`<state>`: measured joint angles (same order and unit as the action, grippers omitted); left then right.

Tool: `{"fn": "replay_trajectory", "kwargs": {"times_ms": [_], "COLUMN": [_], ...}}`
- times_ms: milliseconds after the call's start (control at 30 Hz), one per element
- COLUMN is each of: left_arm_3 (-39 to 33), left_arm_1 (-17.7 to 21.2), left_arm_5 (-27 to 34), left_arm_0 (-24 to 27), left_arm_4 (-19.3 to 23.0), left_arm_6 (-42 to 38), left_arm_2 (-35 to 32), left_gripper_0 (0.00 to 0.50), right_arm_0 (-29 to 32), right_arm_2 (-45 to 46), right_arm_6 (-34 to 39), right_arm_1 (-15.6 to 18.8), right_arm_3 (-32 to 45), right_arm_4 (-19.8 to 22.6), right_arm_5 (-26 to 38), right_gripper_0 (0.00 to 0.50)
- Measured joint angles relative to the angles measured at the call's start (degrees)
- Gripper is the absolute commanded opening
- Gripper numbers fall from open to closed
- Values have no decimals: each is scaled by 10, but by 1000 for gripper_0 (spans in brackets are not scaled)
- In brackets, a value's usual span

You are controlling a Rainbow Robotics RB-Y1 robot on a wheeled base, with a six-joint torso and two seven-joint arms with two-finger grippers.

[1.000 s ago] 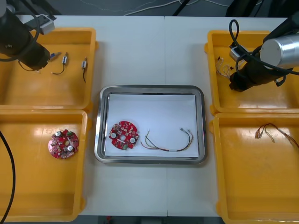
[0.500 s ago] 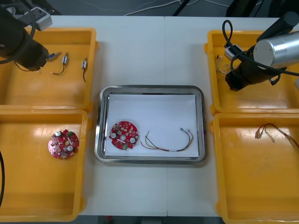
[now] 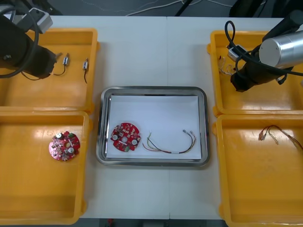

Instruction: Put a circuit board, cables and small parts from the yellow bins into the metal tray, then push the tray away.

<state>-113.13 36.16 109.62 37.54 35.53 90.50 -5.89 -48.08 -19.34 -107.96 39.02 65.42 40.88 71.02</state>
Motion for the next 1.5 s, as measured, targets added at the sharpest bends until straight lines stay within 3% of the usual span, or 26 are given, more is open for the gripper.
{"fn": "replay_trajectory", "kwargs": {"times_ms": [267, 433, 867, 933, 1000, 1100, 1233, 1500], "left_arm_3": [-47, -55, -55, -55, -55, -55, -49, 13], "left_arm_1": [6, 6, 8, 8, 8, 8, 8, -1], "left_arm_5": [0, 0, -31, -38, -46, -63, -93, -134], "left_arm_0": [-25, -27, -26, -26, -26, -23, -13, 22], "left_arm_4": [4, 4, 3, 3, 3, 3, 2, -25], "left_arm_6": [-198, -320, -361, -386, -413, -442, -446, -446], "left_arm_2": [69, 124, 254, 270, 283, 300, 322, 362], "left_gripper_0": [0, 0, 0, 0, 0, 0, 0, 0], "right_arm_0": [-1, -1, 11, 15, 18, 21, 22, 23], "right_arm_2": [28, 58, 89, 92, 93, 93, 94, 94], "right_arm_6": [-91, -97, -120, -120, -120, -121, -123, -146], "right_arm_1": [20, 31, 64, 66, 68, 71, 73, 73], "right_arm_3": [0, 0, 0, 0, 0, 0, 0, 0], "right_arm_4": [11, 12, 22, 23, 26, 30, 35, 46], "right_arm_5": [70, 105, 109, 109, 109, 109, 109, 109], "right_gripper_0": [0, 0, 9, 67, 264, 400, 465, 468]}}
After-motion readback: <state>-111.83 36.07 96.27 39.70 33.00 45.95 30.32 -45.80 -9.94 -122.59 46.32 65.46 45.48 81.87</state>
